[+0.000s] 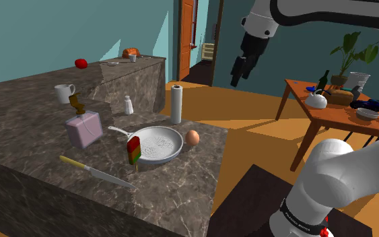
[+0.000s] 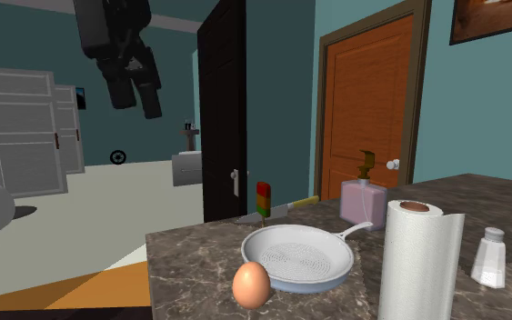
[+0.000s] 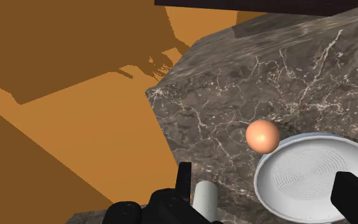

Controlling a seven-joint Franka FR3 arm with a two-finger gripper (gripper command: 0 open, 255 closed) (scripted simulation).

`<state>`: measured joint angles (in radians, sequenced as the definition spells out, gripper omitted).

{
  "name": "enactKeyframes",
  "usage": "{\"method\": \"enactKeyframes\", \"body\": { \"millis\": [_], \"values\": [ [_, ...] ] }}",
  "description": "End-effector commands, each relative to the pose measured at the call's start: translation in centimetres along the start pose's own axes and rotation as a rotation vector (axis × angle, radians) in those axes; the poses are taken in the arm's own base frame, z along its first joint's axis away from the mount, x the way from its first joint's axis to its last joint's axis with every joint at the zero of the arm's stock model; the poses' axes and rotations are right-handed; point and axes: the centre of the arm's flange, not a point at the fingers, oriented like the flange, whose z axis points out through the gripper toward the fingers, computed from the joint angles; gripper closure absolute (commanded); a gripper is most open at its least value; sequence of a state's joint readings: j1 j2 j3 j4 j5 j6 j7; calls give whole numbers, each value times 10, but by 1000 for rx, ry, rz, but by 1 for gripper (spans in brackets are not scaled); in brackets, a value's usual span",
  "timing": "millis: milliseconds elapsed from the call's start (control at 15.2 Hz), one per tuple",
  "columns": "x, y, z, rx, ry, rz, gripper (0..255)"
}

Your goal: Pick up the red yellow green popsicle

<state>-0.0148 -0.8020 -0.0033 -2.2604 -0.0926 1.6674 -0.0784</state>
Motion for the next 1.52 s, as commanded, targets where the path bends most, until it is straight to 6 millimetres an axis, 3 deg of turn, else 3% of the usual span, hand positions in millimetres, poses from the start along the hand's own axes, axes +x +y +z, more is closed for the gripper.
{"method": "enactKeyframes", "body": {
  "millis": [0, 1452],
  "values": [
    [0, 0, 0, 0, 0, 0, 0],
    [121, -227, 121, 89, -80, 50, 0]
  ]
}}
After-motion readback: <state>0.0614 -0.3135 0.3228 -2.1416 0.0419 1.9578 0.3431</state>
